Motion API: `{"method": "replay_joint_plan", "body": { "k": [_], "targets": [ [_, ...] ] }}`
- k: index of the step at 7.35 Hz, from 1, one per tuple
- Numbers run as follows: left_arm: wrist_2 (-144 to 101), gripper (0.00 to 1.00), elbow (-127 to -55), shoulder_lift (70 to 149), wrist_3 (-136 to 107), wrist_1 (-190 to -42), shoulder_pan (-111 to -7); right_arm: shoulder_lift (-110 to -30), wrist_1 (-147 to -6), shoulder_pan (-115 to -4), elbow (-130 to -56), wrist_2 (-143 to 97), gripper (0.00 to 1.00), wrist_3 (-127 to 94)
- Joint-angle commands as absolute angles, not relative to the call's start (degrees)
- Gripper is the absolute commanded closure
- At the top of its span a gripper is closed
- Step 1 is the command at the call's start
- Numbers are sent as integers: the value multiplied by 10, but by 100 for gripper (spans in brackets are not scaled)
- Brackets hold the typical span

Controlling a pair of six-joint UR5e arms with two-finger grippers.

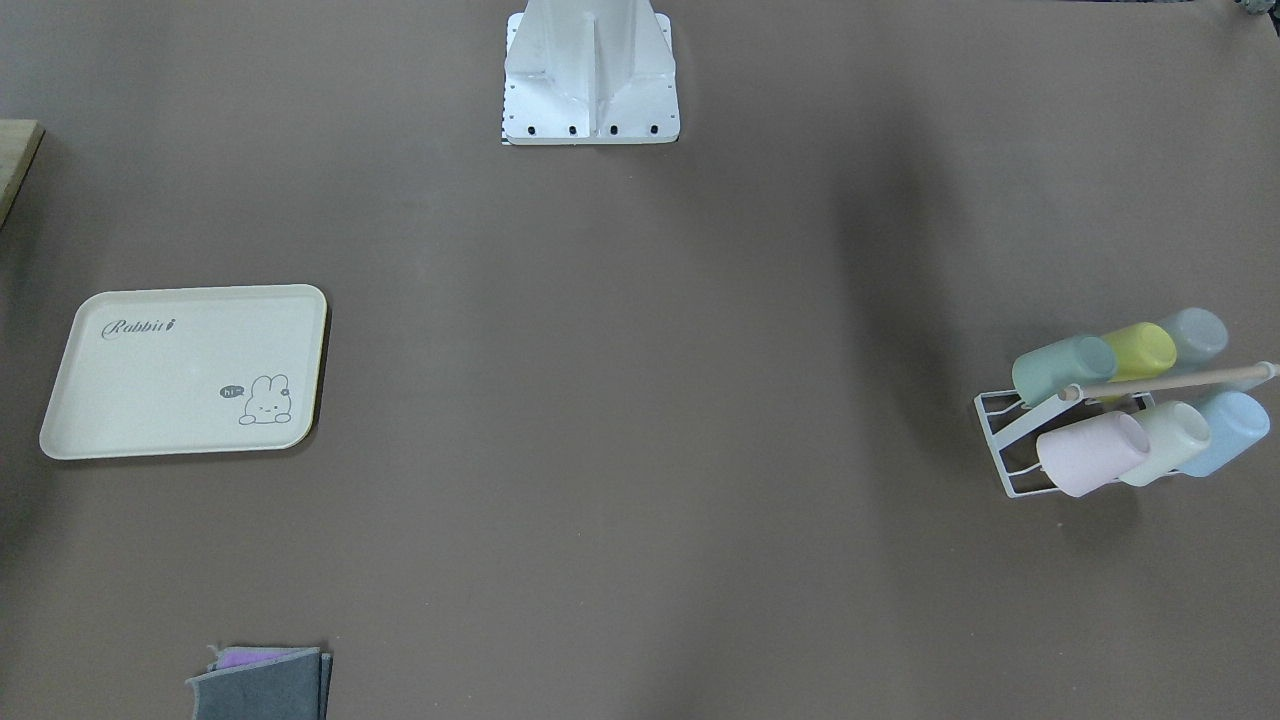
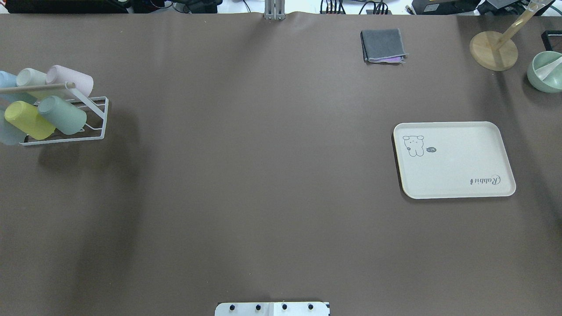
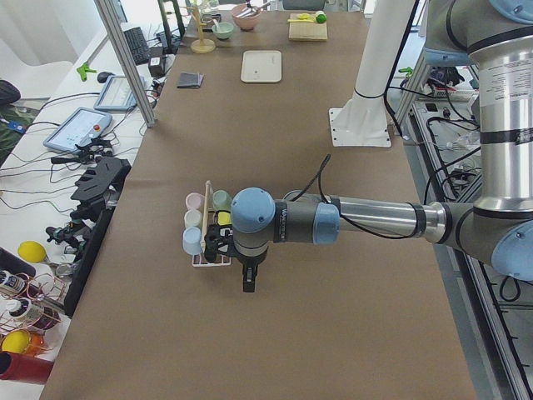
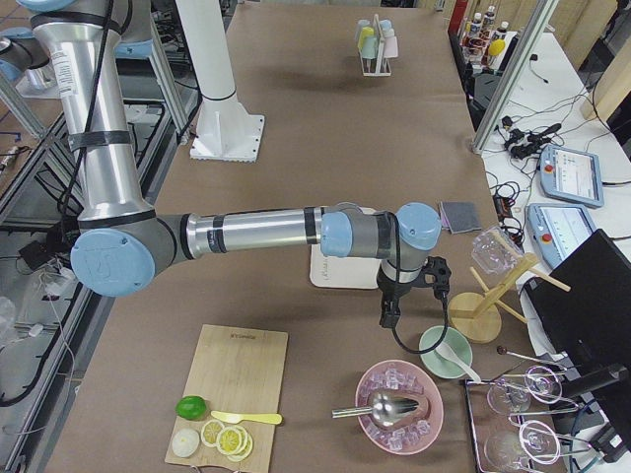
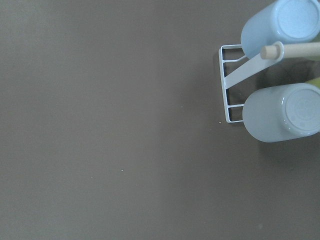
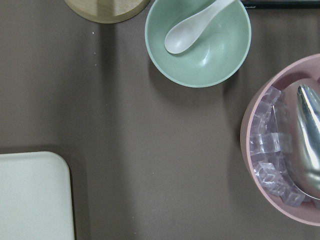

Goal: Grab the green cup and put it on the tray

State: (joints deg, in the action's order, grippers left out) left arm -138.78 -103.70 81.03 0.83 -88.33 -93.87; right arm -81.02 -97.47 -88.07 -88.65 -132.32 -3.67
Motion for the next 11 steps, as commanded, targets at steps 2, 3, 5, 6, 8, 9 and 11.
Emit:
{"method": "replay_joint_plan", "body": {
  "k": [2, 3, 5, 6, 8, 9, 11],
  "targets": [
    [-1384, 1, -1041, 811, 7, -888, -938, -810, -975, -881, -885, -1331, 0, -37],
    [-1384, 1, -1039, 810, 7, -896, -938, -811, -975, -881, -885, -1332, 0, -36],
    [-1384, 1, -1039, 811, 7, -897, -938, -811, -975, -881, -881, -1332, 0, -36],
    [-1384, 1, -1040, 811, 7, -897, -938, -811, -975, -881, -881, -1333, 0, -36],
    [-1385, 1, -1041, 811, 7, -897, -938, -814, -976, -881, -880, -1340, 0, -35],
    [-1385, 1, -1041, 812, 7, -897, -938, -814, -976, -881, -880, -1340, 0, -35],
    [-1384, 1, -1041, 812, 7, -897, -938, -813, -976, -881, -884, -1343, 0, -35]
  ]
}}
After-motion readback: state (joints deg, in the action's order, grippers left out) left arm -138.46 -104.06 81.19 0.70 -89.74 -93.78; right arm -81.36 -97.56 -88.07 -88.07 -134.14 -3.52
